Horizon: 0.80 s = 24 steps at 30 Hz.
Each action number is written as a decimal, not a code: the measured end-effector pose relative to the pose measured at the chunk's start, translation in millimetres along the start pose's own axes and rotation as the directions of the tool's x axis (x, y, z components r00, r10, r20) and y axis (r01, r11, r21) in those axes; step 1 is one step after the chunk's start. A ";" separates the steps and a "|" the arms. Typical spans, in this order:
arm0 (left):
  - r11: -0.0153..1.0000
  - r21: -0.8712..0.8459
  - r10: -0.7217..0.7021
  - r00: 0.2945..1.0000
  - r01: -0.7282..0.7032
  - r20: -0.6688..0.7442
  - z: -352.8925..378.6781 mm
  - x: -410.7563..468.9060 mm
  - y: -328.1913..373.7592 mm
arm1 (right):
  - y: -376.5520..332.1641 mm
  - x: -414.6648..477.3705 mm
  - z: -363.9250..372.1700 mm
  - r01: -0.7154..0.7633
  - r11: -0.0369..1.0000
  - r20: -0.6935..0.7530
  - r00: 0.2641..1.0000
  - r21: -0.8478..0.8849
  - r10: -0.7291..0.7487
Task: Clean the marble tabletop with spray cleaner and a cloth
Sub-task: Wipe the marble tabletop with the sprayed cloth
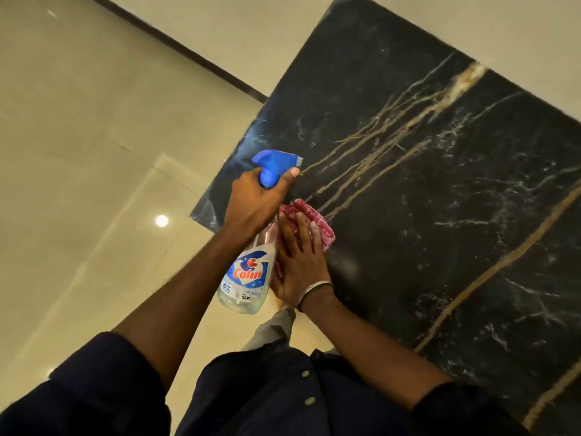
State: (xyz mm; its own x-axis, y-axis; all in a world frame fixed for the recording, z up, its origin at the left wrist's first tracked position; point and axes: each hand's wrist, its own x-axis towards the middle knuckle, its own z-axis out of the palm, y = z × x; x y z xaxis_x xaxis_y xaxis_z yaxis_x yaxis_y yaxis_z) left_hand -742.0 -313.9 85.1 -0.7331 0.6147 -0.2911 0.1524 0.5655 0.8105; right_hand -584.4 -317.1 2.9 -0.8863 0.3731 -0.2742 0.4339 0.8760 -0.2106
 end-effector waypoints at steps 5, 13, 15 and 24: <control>0.995 -0.019 -0.104 0.985 0.102 -0.134 -42.4 7.9 -25.6 | -33.2 55.7 -11.7 0.150 0.987 0.065 0.987 -0.063 -0.146; 0.971 -0.075 -0.240 0.936 0.228 -0.256 -80.4 13.1 -49.3 | -84.8 133.1 -41.9 0.313 0.866 0.179 0.948 -0.391 -0.262; 0.968 -0.079 -0.252 0.925 0.239 -0.286 -83.2 13.6 -51.1 | -91.6 143.5 -45.8 0.321 0.849 0.180 0.946 -0.419 -0.269; 0.968 -0.119 -0.246 0.927 0.220 -0.284 -77.6 8.6 -42.0 | -53.6 110.9 -22.3 0.446 0.873 0.188 0.891 -0.197 -0.413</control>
State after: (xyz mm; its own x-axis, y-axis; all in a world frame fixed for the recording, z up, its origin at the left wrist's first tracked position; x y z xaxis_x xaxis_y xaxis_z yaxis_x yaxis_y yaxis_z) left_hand -806.2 -375.0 88.0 -0.9052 0.2745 -0.3245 -0.0928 0.6173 0.7812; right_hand -709.5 -315.8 4.7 -0.9386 -0.0867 -0.3338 -0.0485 0.9915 -0.1211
